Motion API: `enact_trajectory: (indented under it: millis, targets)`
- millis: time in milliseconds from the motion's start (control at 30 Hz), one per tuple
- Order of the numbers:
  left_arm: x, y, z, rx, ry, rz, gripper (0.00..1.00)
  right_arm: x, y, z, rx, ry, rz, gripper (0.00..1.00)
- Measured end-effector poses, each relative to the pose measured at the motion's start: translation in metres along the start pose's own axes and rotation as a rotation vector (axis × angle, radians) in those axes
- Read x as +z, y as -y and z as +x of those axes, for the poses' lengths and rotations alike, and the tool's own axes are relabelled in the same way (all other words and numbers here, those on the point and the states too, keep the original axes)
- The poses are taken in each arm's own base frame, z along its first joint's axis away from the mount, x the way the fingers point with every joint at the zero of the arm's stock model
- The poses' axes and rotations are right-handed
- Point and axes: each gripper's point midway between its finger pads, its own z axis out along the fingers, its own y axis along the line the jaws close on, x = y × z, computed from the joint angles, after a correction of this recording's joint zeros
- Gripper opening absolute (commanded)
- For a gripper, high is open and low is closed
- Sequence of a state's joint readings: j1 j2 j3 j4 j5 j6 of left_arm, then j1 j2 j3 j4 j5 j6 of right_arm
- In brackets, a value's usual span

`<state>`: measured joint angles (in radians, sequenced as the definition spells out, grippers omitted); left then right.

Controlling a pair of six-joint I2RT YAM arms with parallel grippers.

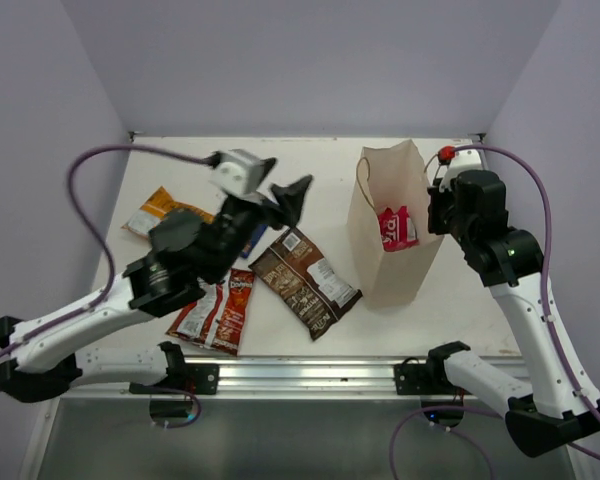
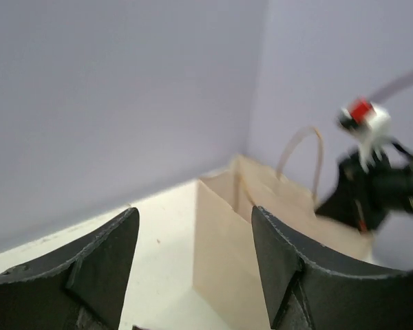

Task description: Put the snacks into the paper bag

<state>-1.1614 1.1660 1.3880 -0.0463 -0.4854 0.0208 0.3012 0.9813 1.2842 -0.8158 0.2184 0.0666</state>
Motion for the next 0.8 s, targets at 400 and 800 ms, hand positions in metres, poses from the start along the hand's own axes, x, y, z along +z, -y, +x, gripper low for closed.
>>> enact_trajectory:
  millis: [400, 800]
  targets:
    - [-0.072, -0.060, 0.209, -0.254, -0.195, -0.337, 0.71, -0.001, 0.000, 0.000, 0.000, 0.002, -0.001, 0.00]
    - [-0.116, -0.039, 0.331, -0.597, -0.380, -0.322, 0.80, -0.011, 0.002, -0.003, 0.007, 0.030, -0.003, 0.00]
